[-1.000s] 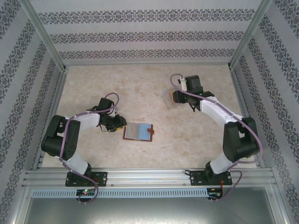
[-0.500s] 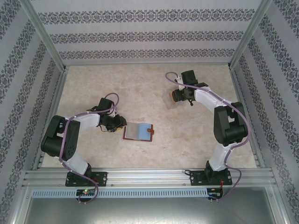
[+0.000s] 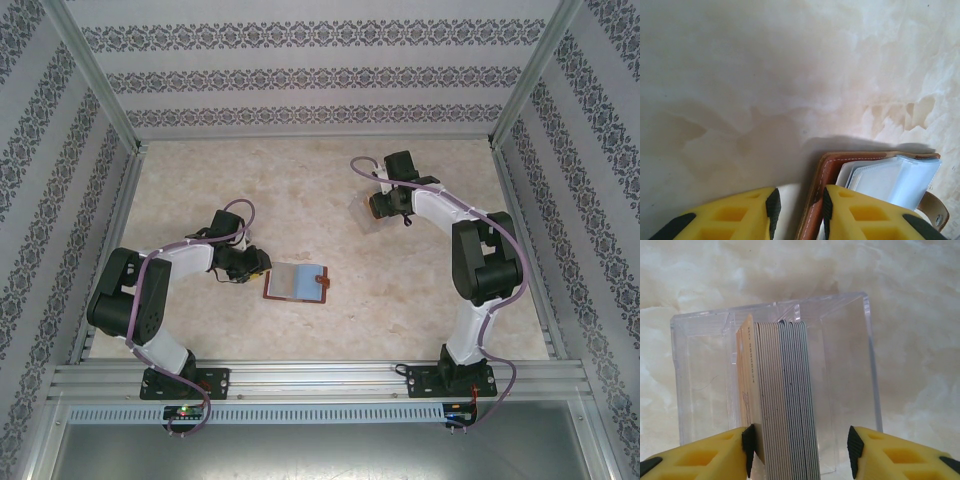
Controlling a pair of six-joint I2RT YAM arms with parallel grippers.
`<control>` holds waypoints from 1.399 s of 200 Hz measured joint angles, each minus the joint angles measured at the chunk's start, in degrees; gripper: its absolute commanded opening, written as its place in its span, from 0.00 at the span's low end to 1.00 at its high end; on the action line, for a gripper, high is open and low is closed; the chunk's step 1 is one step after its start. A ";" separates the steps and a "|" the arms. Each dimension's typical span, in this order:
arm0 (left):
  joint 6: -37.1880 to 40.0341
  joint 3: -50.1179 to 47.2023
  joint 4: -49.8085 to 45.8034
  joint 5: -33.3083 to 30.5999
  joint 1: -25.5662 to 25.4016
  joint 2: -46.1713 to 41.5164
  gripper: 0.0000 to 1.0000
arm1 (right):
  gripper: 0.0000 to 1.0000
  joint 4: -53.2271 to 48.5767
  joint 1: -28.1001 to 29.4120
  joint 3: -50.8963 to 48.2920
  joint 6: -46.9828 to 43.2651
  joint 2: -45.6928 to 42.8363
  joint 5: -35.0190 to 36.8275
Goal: Put the credit cards into the card holder
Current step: Pick up the credit card from the storage box.
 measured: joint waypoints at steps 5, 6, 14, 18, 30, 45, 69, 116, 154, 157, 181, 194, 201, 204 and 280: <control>0.00 -0.02 0.02 -0.04 -0.04 -0.04 0.34 | 0.50 0.07 0.00 0.00 -0.17 0.00 0.26; 0.00 -0.04 0.07 -0.07 -0.04 -0.04 0.34 | 0.50 0.09 0.00 0.00 -0.17 -0.02 0.28; -0.02 -0.04 0.11 -0.22 -0.15 -0.09 0.34 | 0.49 0.33 0.00 0.00 -0.22 -0.02 0.79; -0.02 -0.04 0.11 -0.31 -0.20 -0.09 0.34 | 0.48 0.52 0.00 0.00 -0.28 -0.02 1.14; -0.02 -0.04 0.11 -0.39 -0.20 -0.11 0.34 | 0.48 1.20 0.00 0.00 -0.37 -0.07 2.05; -0.02 -0.04 0.11 -0.42 -0.22 -0.20 0.34 | 0.47 1.88 0.00 -0.28 -0.48 -0.46 2.97; 0.00 -0.04 0.09 -0.46 -0.24 -0.22 0.34 | 0.47 2.34 0.04 -0.98 -1.27 -1.73 4.24; 0.02 -0.04 0.04 -0.76 -0.33 -0.37 0.34 | 0.27 3.39 0.04 -1.53 -2.23 -2.75 6.19; 0.20 -0.04 0.04 -1.25 -0.59 -0.48 0.35 | 0.10 3.58 0.04 -1.73 -2.69 -2.75 6.14; 0.20 -0.04 0.04 -1.25 -0.59 -0.48 0.34 | 0.10 3.65 0.04 -1.75 -2.80 -2.75 6.14; 0.20 -0.04 0.07 -1.27 -0.63 -0.48 0.34 | 0.07 3.78 0.04 -1.84 -2.71 -2.86 6.36; 0.20 -0.04 0.04 -1.27 -0.63 -0.46 0.34 | 0.07 4.11 0.04 -2.40 -2.67 -3.30 6.36; 0.22 -0.02 0.04 -1.27 -0.63 -0.46 0.35 | 0.07 4.13 0.04 -2.73 -2.56 -3.58 6.32; 0.20 -0.02 0.04 -1.27 -0.63 -0.46 0.35 | 0.07 4.09 0.04 -2.86 -2.51 -3.69 6.27; 0.15 0.00 0.07 -1.25 -0.63 -0.46 0.35 | 0.00 2.01 0.04 -4.76 6.67 -12.24 4.31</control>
